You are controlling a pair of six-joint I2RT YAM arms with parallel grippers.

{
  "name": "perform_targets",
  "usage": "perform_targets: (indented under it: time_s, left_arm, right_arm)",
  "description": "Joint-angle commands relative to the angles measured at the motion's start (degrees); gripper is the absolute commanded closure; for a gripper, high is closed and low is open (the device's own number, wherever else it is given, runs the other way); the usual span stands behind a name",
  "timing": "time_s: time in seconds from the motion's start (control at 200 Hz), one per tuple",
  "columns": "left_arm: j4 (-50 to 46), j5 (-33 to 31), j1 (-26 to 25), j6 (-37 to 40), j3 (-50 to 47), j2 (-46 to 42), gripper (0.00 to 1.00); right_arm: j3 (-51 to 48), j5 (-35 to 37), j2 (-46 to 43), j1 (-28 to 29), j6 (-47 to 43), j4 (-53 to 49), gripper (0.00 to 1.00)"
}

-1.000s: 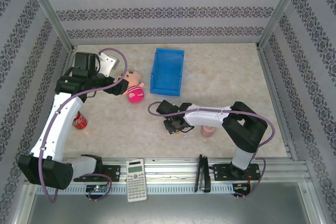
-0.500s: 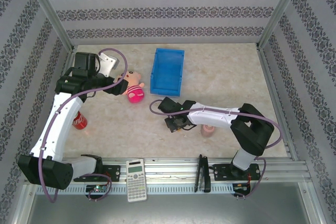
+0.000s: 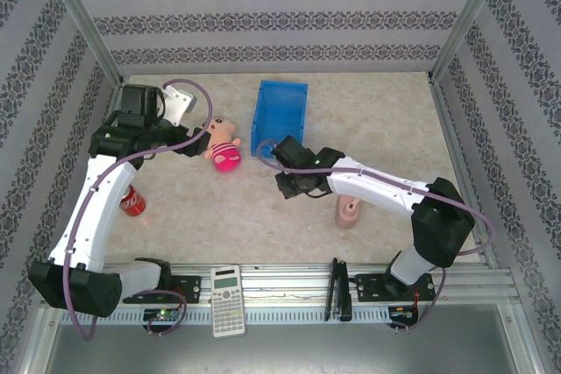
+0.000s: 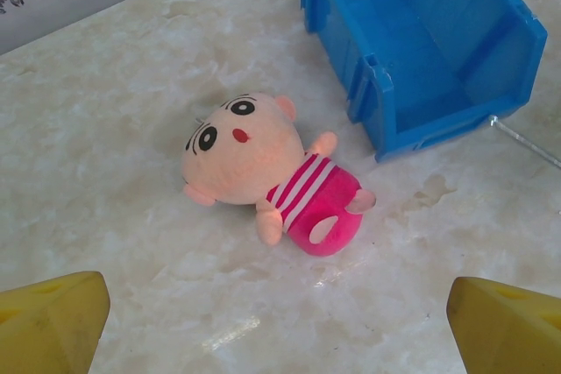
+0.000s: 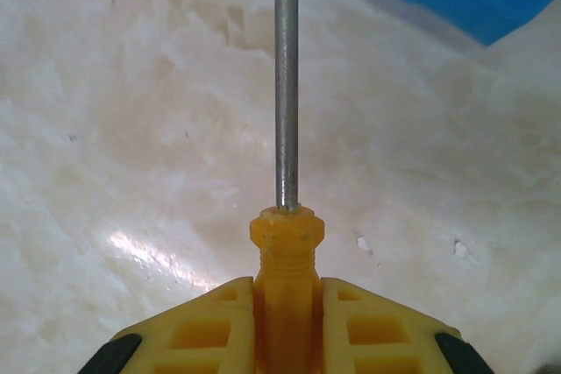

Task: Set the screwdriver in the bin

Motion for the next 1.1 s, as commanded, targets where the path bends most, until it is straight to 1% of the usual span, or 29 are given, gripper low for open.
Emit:
perform_targets:
  time_s: [0.0,0.09,0.18,0.275,0.345,0.485,0.849,1.094]
  left_arm:
    - [-1.79,0.61,-0.60,1.34,0.11,-1.50,0.01]
    - [-4.45,3.01,-0.60,3.15,1.50,-1.51,0.01]
    - [-7.71,8.26,-0.62,5.43,2.07,-1.75,0.01]
    - [-10.68,14.78,-0.70,7.72,1.42,-2.26,0.01]
    - [-11.45,16.94,-0.81,8.29,0.40,-2.78,0.01]
    - [-9.87,16.12,-1.07,7.39,-1.53,-3.59,0.01]
    - [-8.33,15.76,-1.69,5.32,-2.57,-4.38,0.01]
    - [-7.35,13.71,-2.03,4.84,-3.75,-4.81,0.01]
  right_arm:
    - [4.98,-1.12,0.40,-2.36,-2.44,-0.83,0.82]
    - [8.44,-1.27,2.25,-5.09,-3.07,0.18,0.82]
    - [11.86,-3.10,4.85,-8.02,-2.94,1.72,0.82]
    - [16.49,-2.90,8.18,-9.82,-3.79,1.64,0.81]
    - [19.41,-2.77,10.77,-10.72,-4.03,1.88,0.81]
    - [23.81,-4.39,15.90,-12.46,-3.19,2.95,0.81]
    - [30.65,-5.91,26.70,-14.02,-0.73,6.01,0.81]
    - [37.16,-5.83,33.43,-14.72,-0.25,4.31,0.81]
